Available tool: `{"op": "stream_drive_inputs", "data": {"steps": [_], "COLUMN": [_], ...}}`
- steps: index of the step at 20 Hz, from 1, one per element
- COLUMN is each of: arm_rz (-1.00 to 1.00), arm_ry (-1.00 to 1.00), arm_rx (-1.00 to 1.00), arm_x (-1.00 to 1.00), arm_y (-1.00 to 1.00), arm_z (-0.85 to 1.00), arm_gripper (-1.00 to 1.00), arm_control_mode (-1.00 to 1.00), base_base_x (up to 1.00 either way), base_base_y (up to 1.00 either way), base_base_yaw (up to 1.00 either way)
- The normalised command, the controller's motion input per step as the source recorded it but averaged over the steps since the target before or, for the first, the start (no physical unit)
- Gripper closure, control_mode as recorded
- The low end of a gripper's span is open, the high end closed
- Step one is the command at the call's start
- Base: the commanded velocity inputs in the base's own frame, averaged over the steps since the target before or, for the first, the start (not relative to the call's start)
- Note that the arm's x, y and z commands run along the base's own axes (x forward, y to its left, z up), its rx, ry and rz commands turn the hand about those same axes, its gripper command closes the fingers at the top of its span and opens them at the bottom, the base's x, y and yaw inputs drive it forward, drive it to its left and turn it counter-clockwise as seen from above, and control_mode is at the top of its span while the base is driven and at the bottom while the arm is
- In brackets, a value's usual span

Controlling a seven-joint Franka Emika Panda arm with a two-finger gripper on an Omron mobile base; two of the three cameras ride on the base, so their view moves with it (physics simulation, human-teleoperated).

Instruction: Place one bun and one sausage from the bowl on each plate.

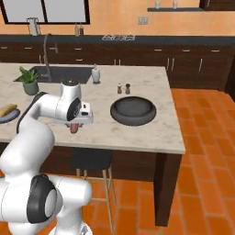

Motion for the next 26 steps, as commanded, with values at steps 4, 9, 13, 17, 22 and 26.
{"op": "stream_drive_inputs", "data": {"steps": [4,9,13,17,22,26], "arm_rz": [0.00,0.00,0.00,0.00,0.00,0.00], "arm_ry": [0.00,0.00,0.00,0.00,0.00,0.00], "arm_rx": [0.00,0.00,0.00,0.00,0.00,0.00], "arm_x": [0.00,0.00,0.00,0.00,0.00,0.00], "arm_y": [0.00,0.00,0.00,0.00,0.00,0.00], "arm_z": [0.00,0.00,0.00,0.00,0.00,0.00], "arm_gripper": [1.00,1.00,1.00,1.00,1.00,1.00], "arm_control_mode": [1.00,1.00,1.00,1.00,1.00,1.00], "base_base_x": [-0.39,-0.37,-0.33,-0.25,-0.13,0.00], "base_base_y": [1.00,1.00,1.00,1.00,1.00,1.00], "base_base_yaw": [0.00,0.00,0.00,0.00,0.00,0.00]}}
